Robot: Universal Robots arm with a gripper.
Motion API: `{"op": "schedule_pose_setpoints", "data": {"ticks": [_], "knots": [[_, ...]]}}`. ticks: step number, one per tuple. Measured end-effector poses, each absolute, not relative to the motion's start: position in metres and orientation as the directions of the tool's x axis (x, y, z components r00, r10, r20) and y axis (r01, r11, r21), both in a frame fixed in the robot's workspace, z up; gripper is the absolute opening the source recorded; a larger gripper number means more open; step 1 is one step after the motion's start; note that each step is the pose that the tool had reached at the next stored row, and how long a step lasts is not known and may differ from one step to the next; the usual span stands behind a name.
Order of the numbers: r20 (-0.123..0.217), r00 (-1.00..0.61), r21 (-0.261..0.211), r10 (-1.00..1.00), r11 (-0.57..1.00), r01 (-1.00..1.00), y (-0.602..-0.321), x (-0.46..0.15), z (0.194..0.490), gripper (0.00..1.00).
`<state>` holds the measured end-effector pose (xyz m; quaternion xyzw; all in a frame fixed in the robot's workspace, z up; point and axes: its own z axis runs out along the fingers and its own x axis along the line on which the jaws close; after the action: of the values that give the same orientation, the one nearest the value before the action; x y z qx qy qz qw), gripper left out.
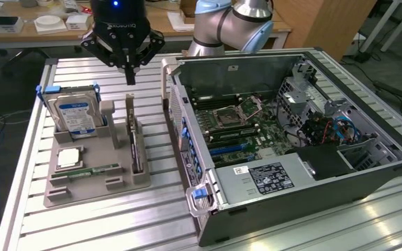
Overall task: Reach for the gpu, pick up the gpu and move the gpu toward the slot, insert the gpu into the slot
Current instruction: 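Reach for the gpu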
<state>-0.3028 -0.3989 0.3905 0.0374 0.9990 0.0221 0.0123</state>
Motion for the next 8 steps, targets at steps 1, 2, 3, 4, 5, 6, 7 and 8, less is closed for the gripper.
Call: {"op": "schedule_pose_setpoints", "data": {"ticks": [1,2,3,4,5,6,7,8], "knots": [[-0.023,-0.997,0.045,0.075,0.996,0.074,-0.3988,-0.3042,0.3905,0.10],[-0.023,-0.997,0.045,0.075,0.996,0.074,-0.3988,-0.3056,0.3905,0.10],[-0.023,-0.997,0.045,0.075,0.996,0.074,-0.3988,-0.3070,0.3904,0.10],[-0.023,-0.997,0.045,0.075,0.996,0.074,-0.3988,-0.3084,0.3904,0.10],[-0.023,-0.997,0.045,0.075,0.996,0.074,-0.3988,-0.3098,0.3903,0.10],[-0.023,-0.997,0.045,0.075,0.996,0.074,-0.3989,-0.3112,0.3903,0.10],[-0.023,-0.997,0.045,0.075,0.996,0.074,-0.3989,-0.3124,0.3903,0.10],[-0.023,-0.997,0.045,0.075,0.996,0.074,-0.3988,-0.3132,0.3902,0.10]]}}
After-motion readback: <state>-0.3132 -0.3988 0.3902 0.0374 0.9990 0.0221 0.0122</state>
